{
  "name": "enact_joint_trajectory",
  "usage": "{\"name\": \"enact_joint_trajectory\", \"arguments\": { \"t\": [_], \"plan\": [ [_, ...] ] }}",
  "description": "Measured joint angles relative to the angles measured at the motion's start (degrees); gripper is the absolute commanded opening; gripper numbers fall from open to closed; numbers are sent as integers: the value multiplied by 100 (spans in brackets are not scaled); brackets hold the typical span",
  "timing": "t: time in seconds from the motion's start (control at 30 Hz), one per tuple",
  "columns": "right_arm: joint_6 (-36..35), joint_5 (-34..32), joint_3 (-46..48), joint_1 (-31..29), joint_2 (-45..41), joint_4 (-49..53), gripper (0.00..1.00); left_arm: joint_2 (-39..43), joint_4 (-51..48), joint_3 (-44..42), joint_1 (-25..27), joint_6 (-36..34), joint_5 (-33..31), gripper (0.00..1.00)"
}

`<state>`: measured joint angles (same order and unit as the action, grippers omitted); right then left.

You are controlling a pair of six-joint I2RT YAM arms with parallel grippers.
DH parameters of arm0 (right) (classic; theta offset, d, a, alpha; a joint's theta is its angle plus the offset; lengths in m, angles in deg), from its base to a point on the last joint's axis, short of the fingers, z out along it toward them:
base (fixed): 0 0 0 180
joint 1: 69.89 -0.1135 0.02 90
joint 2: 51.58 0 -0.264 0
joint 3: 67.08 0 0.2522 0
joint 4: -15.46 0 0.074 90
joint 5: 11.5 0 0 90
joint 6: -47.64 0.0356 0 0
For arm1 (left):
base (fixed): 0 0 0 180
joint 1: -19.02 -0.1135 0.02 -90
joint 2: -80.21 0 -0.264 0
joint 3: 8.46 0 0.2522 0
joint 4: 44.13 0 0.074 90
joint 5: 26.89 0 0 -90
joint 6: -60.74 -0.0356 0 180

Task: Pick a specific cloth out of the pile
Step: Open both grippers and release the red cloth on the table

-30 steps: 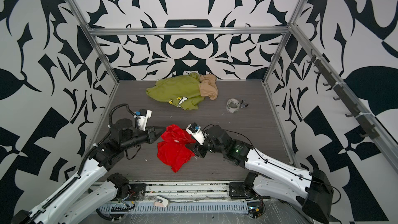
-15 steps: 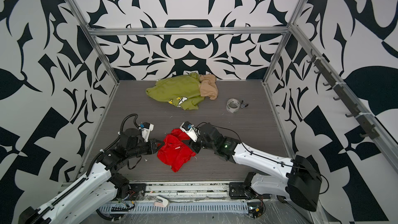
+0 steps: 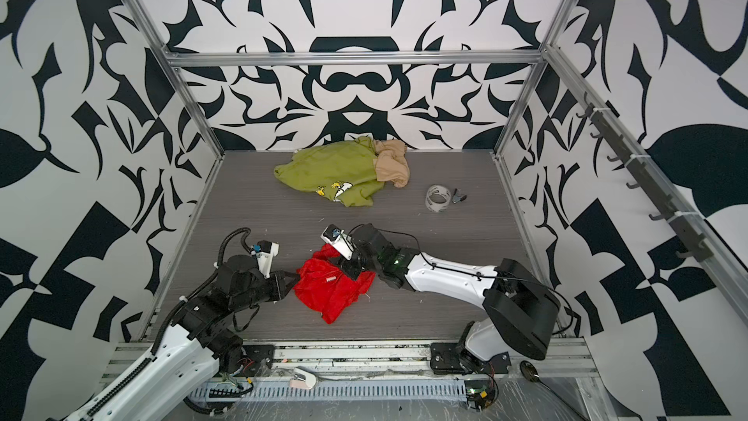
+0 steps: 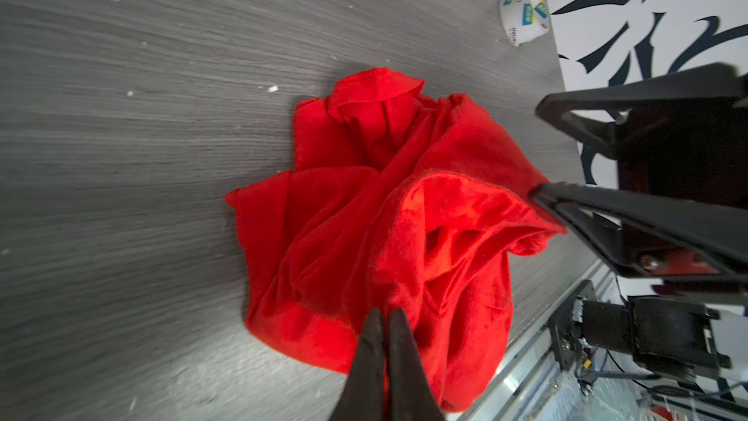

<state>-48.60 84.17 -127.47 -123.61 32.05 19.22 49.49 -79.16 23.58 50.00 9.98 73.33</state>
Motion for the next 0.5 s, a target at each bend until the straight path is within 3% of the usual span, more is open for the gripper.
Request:
{"name": "enact_joint_trajectory", "arguments": {
  "t": [0.37, 0.5],
  "plan": [
    [-542, -232, -804, 2, 1073, -26, 51, -26, -92, 4, 0, -20, -474, 10],
    [-516, 44, -841, 0, 1163, 120, 50, -98, -90, 15, 0, -63, -560, 26]
  ]
}}
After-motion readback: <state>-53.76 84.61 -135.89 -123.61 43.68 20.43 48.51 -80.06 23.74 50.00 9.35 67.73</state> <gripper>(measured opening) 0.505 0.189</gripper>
